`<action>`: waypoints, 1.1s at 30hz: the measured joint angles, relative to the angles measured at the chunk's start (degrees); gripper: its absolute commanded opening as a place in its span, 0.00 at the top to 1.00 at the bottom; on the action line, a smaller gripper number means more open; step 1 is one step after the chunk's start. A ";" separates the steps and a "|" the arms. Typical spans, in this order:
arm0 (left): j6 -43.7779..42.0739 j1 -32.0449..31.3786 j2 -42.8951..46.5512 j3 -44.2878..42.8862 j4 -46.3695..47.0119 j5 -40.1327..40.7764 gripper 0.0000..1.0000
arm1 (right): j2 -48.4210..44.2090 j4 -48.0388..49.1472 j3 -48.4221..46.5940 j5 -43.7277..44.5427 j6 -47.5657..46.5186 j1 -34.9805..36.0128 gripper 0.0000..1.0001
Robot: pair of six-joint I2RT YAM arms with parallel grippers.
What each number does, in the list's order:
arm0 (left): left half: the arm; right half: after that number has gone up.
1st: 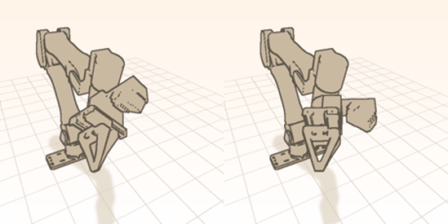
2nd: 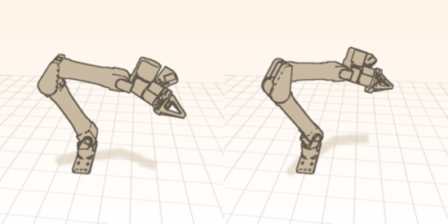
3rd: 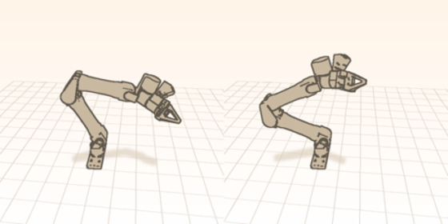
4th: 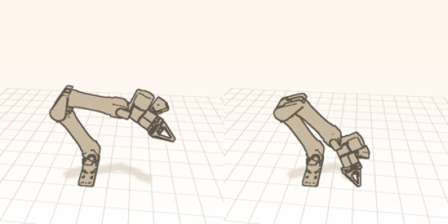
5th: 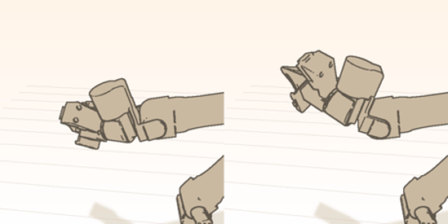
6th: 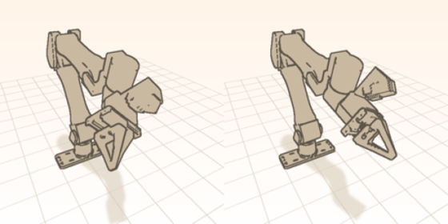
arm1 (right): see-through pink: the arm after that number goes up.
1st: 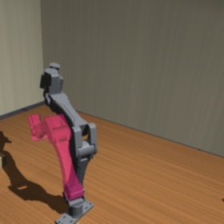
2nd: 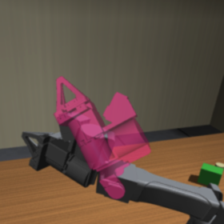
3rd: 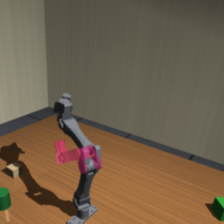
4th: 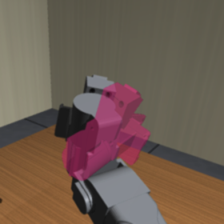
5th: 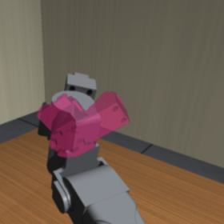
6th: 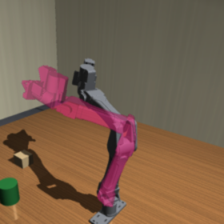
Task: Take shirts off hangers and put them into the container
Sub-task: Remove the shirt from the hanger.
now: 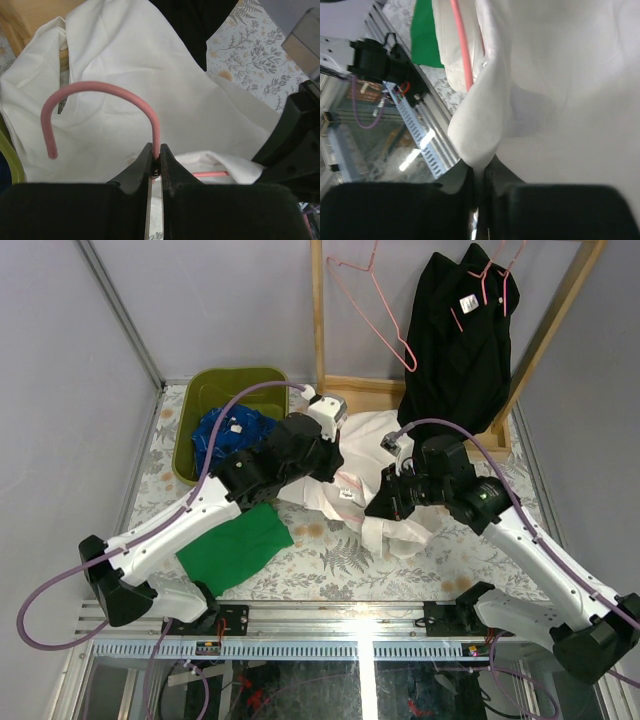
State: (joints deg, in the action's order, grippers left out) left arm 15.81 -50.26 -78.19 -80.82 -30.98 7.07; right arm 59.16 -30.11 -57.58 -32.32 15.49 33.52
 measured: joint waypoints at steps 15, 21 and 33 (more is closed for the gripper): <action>-0.28 -0.17 26.12 4.81 13.99 -8.66 0.00 | -19.93 3.02 -7.54 6.58 4.63 0.68 1.00; -0.90 -0.22 31.58 4.83 21.73 -11.15 0.00 | -28.65 9.94 -7.91 3.28 7.58 0.68 1.00; -2.01 -0.22 30.97 5.64 22.12 -11.06 0.00 | -27.71 8.02 -7.37 -0.68 4.57 0.68 1.00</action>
State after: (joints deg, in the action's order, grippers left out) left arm 13.80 -50.48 -47.22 -75.18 -8.86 -3.99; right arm 31.44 -22.09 -64.95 -32.99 20.05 34.20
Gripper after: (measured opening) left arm 0.994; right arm 0.062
